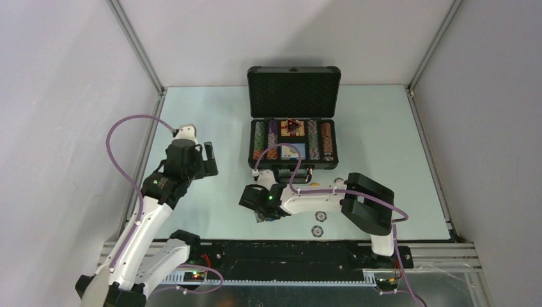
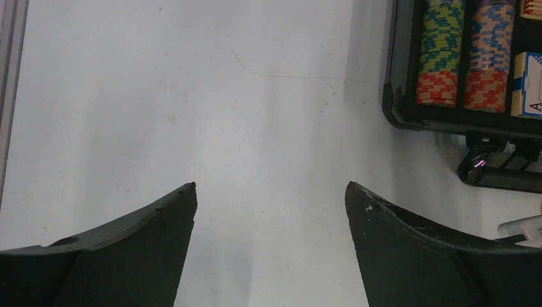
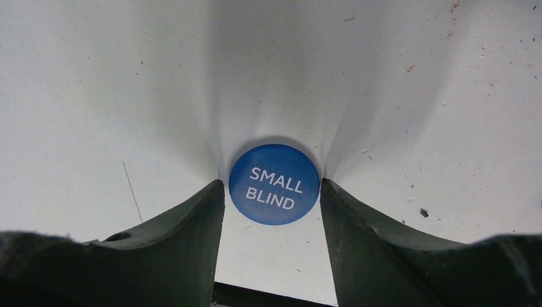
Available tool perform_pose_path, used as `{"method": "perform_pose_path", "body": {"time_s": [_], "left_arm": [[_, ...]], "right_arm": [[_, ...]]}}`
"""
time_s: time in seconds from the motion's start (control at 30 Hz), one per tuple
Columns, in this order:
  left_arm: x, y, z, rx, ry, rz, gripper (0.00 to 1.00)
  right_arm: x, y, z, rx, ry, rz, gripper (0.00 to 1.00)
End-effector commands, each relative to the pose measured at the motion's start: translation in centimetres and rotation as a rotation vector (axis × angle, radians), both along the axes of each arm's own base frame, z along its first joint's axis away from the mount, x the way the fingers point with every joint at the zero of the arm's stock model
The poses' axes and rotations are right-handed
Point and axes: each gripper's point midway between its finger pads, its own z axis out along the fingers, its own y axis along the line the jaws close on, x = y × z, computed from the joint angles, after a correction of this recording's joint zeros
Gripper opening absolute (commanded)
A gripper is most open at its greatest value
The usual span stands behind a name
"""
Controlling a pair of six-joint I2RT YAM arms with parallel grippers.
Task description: Pack up texas hold em set
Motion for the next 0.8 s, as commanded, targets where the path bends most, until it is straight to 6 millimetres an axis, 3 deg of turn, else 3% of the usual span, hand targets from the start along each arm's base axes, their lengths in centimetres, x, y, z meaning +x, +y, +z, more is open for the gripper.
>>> {"method": "perform_pose_path", "body": {"time_s": [0.0,0.27,0.6,0.77], "left_arm": [[0.4,-0.1,0.4,-0.004,-0.023,-0.012,0.9],[0.4,-0.1,0.4,-0.003,-0.023,-0.01,0.9],[0.4,0.0,0.4,-0.001,-0.021,-0.009,0.9],[0.4,0.0,0.3,-0.001,-0.021,-0.009,0.9]], "right_arm": [[-1.9,-2.9,-2.2,-0.106,0.084,0.007,0.58],[0.0,-2.8,-0.8,-0.07,0.047,0.002,0.5],[6.5,-3.8,3.0,0.023,-0.044,-0.052,0.5],[8.3,-4.4,3.9,0.03,-0.067,-0.064,0.5]]}}
